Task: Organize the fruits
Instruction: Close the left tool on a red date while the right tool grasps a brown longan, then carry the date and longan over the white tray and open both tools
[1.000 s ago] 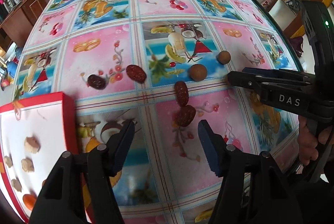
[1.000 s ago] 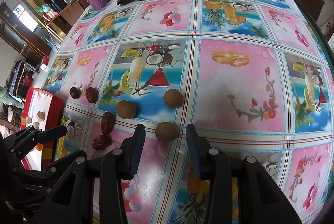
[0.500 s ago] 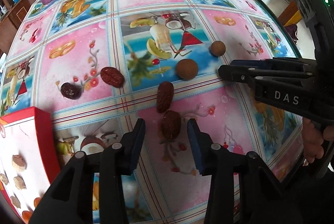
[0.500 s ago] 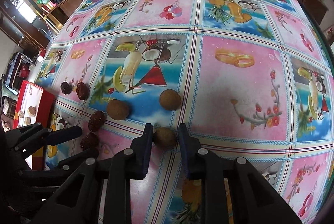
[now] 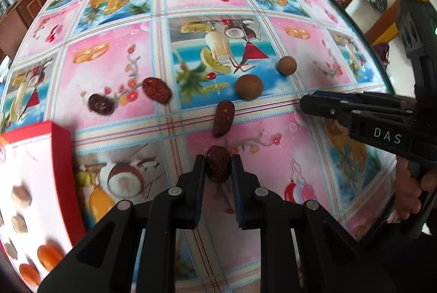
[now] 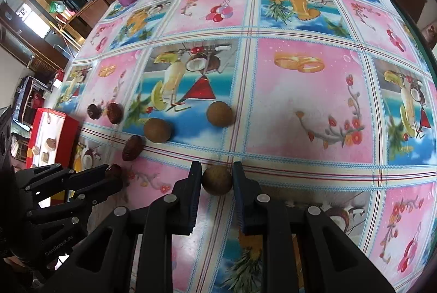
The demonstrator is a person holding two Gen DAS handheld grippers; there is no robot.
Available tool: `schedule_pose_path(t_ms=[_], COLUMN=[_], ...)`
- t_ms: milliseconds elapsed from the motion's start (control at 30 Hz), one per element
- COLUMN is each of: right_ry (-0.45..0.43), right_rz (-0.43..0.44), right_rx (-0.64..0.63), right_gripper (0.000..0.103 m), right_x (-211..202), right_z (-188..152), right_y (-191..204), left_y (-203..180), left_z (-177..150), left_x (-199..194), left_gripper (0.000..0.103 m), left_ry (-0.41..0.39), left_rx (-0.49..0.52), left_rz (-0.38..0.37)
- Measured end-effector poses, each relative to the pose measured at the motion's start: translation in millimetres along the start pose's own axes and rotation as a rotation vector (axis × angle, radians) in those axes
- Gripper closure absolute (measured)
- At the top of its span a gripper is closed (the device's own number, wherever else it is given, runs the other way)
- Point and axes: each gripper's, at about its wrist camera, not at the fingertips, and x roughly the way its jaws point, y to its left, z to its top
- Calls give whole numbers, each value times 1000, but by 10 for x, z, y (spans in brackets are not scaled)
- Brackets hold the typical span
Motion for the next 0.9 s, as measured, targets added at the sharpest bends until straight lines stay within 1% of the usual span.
schedule_pose_path(t_ms=[133, 300, 400, 433, 533, 700, 800, 900], right_ry=[-19, -30, -33, -32, -24, -27, -22, -14], right_rz=[25, 69, 105, 113, 138, 168, 199, 214], right_rx=[-20, -69, -111, -124, -177, -299, -341, -383], right_gripper=[82, 82, 82, 82, 82, 82, 82, 82], right_x=[-88, -135, -127, -123, -96, -100, -80, -20], right_z=[-15, -26, -51, -66, -102, -145, -120, -90], right_y=[121, 420, 669, 742, 1010, 1500, 1768, 2048], left_y=[83, 266, 427, 502, 712, 1100, 1311, 1471], left_z=[-109, -348, -535, -611, -784, -1011, -1121, -1157], left_x=[-274, -688, -928, -1007, -1160, -1339, -1419, -1474], left_gripper=[83, 83, 83, 83, 83, 83, 83, 83], left_ry=[-49, -108, -143, -152, -161, -180, -190, -203], left_rx=[-33, -69, -92, -102, -136, -207, -241, -272], left_rz=[-2, 34, 86, 115, 174, 229, 246, 256])
